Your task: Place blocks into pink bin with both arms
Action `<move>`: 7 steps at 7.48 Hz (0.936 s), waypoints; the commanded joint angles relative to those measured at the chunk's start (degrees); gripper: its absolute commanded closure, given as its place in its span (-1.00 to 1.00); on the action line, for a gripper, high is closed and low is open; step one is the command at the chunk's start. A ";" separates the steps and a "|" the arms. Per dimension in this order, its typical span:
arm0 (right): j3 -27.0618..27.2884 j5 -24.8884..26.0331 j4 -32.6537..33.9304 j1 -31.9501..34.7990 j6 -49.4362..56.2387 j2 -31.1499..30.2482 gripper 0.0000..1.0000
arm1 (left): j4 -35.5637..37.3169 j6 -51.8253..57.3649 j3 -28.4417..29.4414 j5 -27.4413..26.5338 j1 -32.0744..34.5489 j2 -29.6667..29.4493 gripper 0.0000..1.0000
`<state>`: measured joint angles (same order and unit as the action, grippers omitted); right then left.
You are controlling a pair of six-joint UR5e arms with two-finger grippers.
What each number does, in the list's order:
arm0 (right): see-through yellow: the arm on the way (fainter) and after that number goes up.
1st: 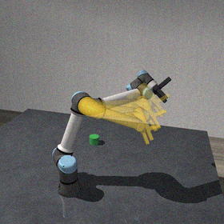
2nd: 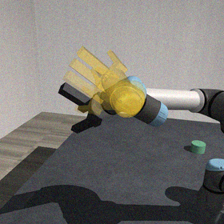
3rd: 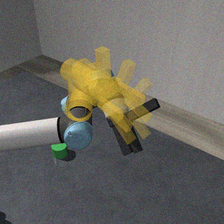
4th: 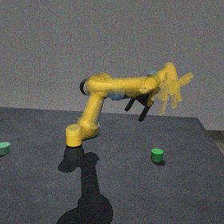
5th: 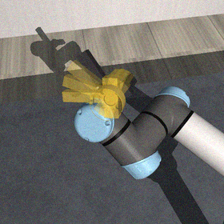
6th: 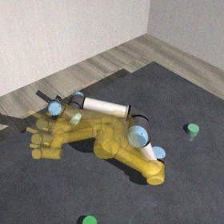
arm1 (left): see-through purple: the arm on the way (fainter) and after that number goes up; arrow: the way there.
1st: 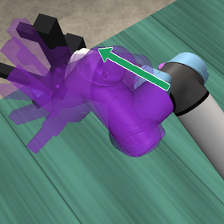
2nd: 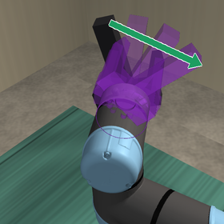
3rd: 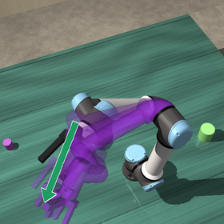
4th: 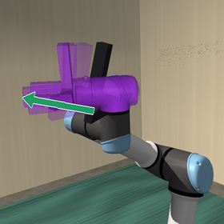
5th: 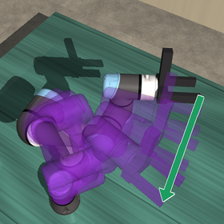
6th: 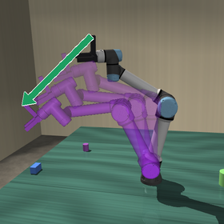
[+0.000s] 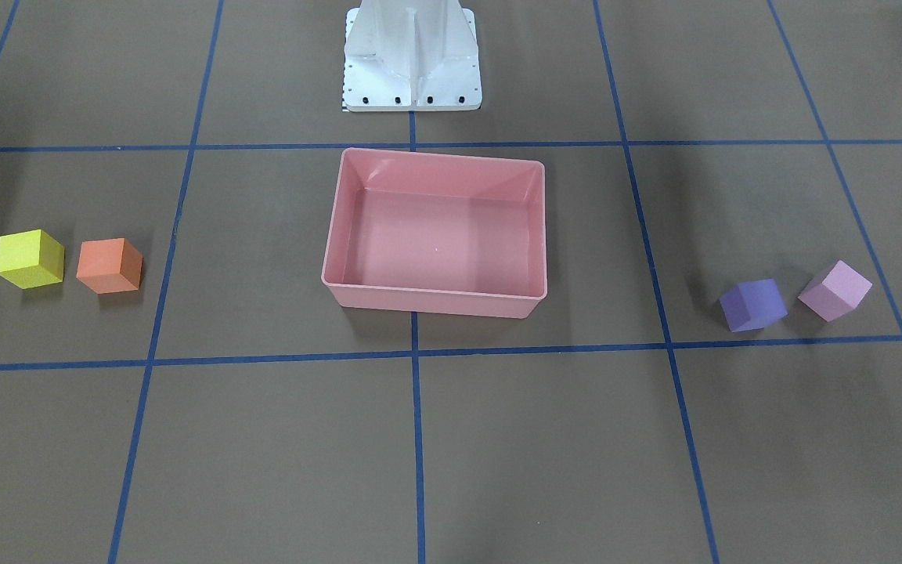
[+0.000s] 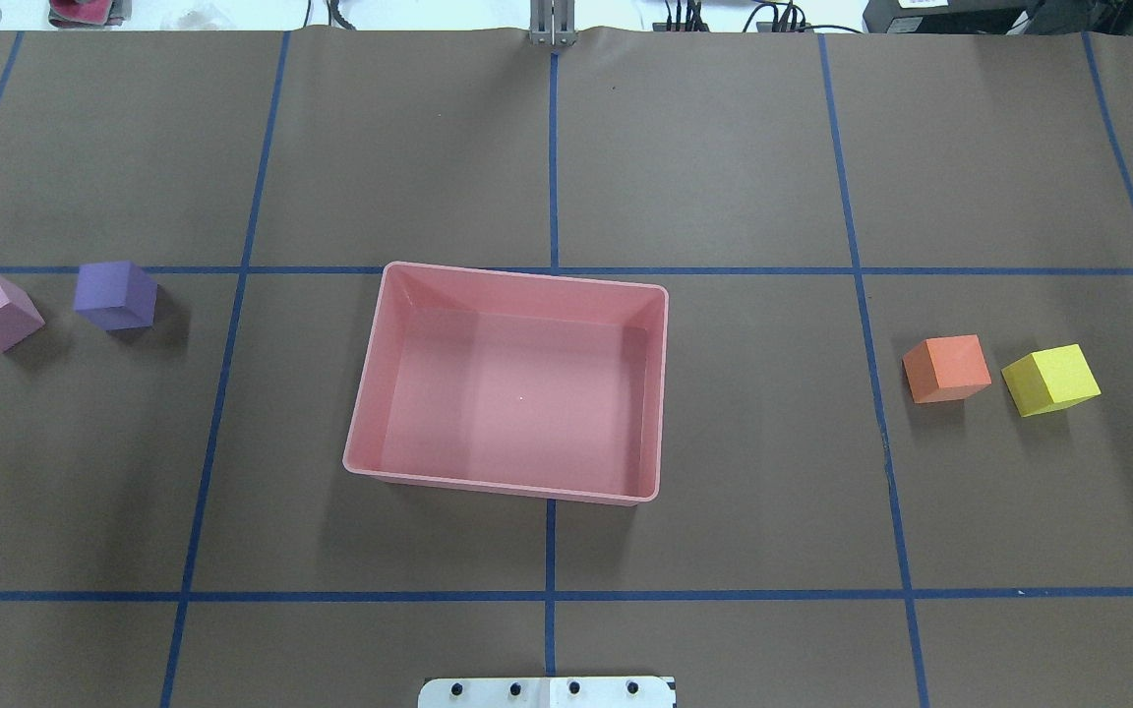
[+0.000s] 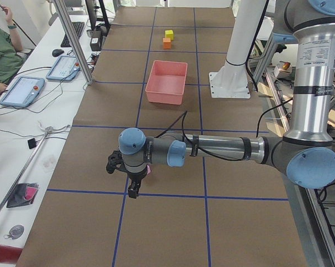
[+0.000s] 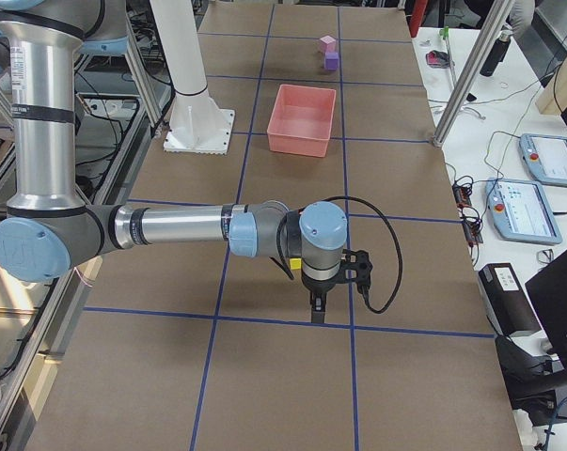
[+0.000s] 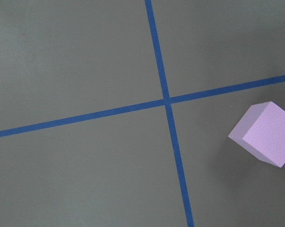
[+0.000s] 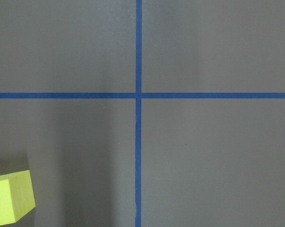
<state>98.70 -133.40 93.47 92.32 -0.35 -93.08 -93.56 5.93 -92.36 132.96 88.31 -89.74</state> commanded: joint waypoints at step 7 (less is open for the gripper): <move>0.09 0.15 -0.57 -0.03 0.00 0.26 -1.00 | -2.57 -3.96 -0.97 0.10 -0.33 -2.01 -1.00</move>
<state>98.67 -133.34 92.96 92.29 -0.29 -93.04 -94.72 4.88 -92.56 133.06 88.05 -90.89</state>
